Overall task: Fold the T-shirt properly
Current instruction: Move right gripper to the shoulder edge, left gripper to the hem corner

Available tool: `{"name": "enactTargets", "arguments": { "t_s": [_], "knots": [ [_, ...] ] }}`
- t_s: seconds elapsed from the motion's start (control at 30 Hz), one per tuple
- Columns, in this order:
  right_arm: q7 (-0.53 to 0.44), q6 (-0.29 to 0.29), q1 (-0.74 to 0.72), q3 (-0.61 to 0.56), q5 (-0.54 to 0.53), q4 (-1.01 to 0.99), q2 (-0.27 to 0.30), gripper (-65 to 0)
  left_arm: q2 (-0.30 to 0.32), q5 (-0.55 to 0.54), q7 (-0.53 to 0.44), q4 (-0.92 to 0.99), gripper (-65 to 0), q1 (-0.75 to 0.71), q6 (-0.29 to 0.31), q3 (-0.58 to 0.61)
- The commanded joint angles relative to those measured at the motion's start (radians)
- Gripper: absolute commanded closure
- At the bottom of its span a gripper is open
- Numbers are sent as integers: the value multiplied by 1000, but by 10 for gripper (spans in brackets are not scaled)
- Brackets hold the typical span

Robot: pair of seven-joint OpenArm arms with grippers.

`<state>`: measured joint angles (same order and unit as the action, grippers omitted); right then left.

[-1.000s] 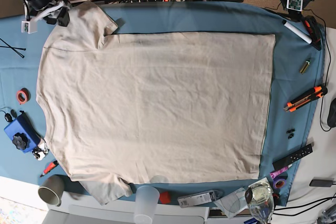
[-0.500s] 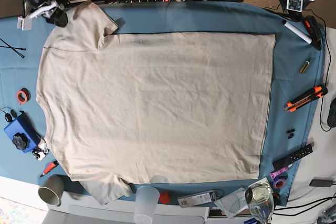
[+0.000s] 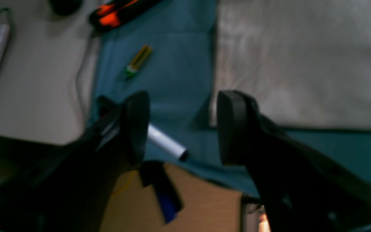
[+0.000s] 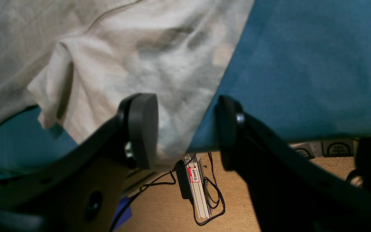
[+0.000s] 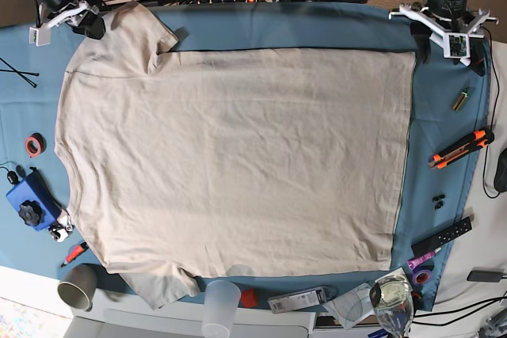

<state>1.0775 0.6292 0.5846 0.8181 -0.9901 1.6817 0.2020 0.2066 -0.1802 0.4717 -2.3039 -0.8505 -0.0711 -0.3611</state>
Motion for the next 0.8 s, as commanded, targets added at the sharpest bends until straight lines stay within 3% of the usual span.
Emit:
{"name": "enactTargets", "arguments": {
  "t_s": [0.0,0.23,0.47,0.77],
  "knots": [
    [-3,9,6,8,-15,12,16,-292,-8,-20,-23,-17,-338,4,-7,-4],
    [13,8,6,8,-16,12,17,-292,-77,-140,-23,61,-338,85,45,-4],
    [34,8,6,8,-16,12,16,-292,-102,-193,-23,245,-338,201,46,-4],
    [53,8,6,8,-16,12,17,-292,-131,-183,-15,340,-338,258,45,-42]
  ]
}}
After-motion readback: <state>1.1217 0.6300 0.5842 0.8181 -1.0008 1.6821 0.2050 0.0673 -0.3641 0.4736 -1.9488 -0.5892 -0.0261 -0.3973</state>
